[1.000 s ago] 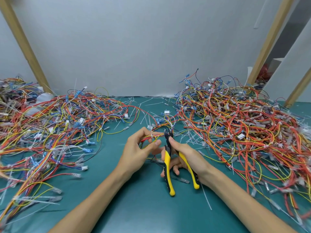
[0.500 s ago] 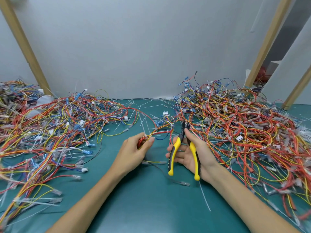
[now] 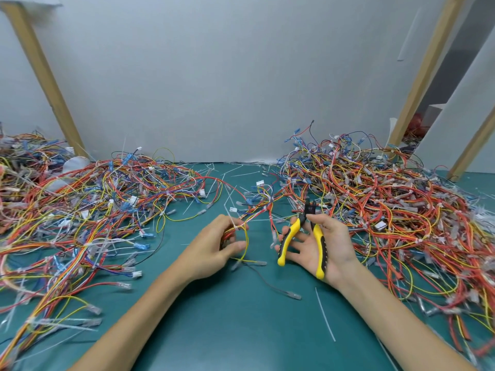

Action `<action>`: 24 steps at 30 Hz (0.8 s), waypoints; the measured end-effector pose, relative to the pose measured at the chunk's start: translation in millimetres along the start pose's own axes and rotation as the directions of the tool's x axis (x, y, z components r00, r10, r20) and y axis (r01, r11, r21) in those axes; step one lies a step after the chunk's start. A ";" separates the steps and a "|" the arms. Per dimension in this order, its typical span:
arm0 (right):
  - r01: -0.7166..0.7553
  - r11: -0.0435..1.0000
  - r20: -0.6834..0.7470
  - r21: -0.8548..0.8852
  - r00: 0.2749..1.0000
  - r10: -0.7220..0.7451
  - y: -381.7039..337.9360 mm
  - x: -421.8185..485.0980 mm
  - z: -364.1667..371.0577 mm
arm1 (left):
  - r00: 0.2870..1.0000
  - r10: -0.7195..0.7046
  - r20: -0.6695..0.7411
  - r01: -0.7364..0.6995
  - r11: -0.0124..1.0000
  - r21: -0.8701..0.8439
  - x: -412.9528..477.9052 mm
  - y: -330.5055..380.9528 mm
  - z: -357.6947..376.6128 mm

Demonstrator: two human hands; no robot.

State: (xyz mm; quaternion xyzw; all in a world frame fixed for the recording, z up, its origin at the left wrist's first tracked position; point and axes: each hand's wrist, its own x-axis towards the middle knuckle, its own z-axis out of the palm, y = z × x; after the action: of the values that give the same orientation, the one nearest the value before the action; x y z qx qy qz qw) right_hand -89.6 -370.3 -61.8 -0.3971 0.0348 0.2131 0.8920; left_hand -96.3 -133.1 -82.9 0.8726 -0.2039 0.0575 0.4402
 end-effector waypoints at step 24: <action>0.157 0.987 -0.197 -0.041 0.967 -0.162 -2.7 7.1 -4.5 | 0.996 0.075 -0.057 -0.057 0.959 0.276 -2.8 -2.9 6.9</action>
State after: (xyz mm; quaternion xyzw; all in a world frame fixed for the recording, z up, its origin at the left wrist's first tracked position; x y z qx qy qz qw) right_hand -81.6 -372.7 -64.6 -0.4290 0.0894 0.1004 0.8932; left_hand -98.2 -136.2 -90.0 0.9155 -0.2080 0.1291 0.3194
